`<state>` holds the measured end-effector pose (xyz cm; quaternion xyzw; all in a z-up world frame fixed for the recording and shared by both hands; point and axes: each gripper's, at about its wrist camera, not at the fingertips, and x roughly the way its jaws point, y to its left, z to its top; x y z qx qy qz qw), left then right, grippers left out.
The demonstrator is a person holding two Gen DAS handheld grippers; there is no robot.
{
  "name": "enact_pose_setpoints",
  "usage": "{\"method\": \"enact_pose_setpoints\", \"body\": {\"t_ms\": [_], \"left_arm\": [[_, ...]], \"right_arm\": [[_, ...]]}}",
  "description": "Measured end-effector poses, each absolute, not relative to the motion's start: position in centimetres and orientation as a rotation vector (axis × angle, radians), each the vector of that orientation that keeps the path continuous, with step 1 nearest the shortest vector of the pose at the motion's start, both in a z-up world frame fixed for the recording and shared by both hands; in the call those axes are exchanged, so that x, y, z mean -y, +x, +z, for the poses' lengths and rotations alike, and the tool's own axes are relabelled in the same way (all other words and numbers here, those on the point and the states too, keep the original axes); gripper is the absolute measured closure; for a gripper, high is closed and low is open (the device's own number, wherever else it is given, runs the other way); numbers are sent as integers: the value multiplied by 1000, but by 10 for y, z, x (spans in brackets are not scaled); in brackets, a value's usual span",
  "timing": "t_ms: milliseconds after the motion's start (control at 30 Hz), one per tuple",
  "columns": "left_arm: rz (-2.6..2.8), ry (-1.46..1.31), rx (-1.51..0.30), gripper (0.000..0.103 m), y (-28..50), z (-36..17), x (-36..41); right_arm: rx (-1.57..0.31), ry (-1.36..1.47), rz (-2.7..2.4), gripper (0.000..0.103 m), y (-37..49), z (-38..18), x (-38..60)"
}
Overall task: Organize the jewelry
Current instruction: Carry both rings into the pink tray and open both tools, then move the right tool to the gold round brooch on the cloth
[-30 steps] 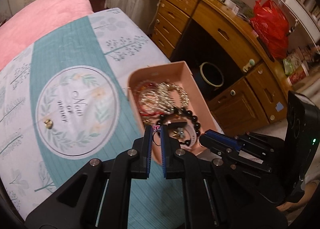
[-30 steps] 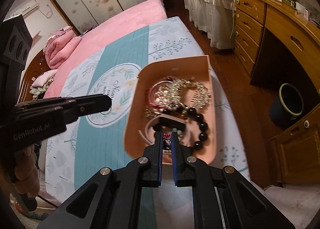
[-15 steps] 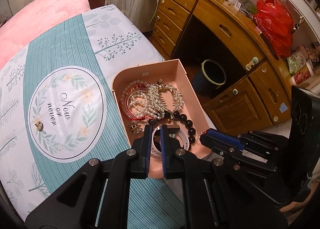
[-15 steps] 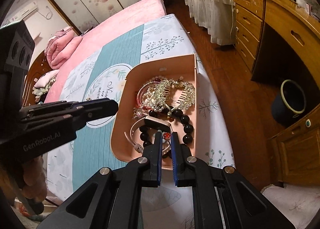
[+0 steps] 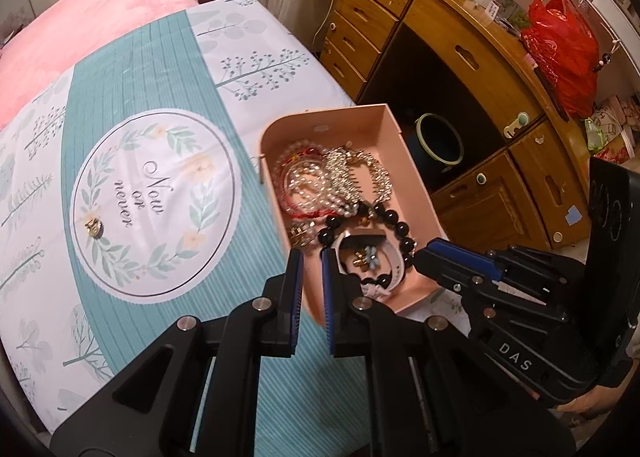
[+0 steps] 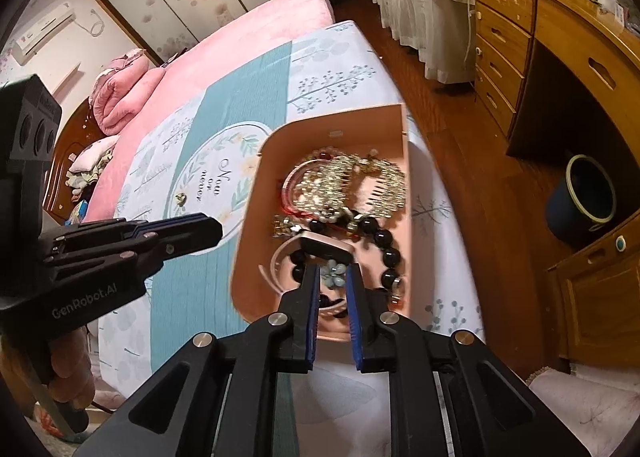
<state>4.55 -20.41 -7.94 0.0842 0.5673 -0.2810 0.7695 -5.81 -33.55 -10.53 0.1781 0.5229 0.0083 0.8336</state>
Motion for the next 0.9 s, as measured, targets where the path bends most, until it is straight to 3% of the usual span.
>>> {"method": "enact_pose_setpoints", "body": {"t_ms": [600,800,867,900], "left_arm": [[-474,109,-1259,96,64,-86,97],[-413,71,-1277,96,77,-95,49],[-395,60,-1284,92,81,-99,33],[-383,53,-1286,82,84,-101,24]], "right_arm": [[-1131,312,130,89,-14,-106,241],[-1131,288,170,72,6,-113,194],[-1133,269,191,71,17,-116,174],[-1136,261,200,71,23,-119,166]]}}
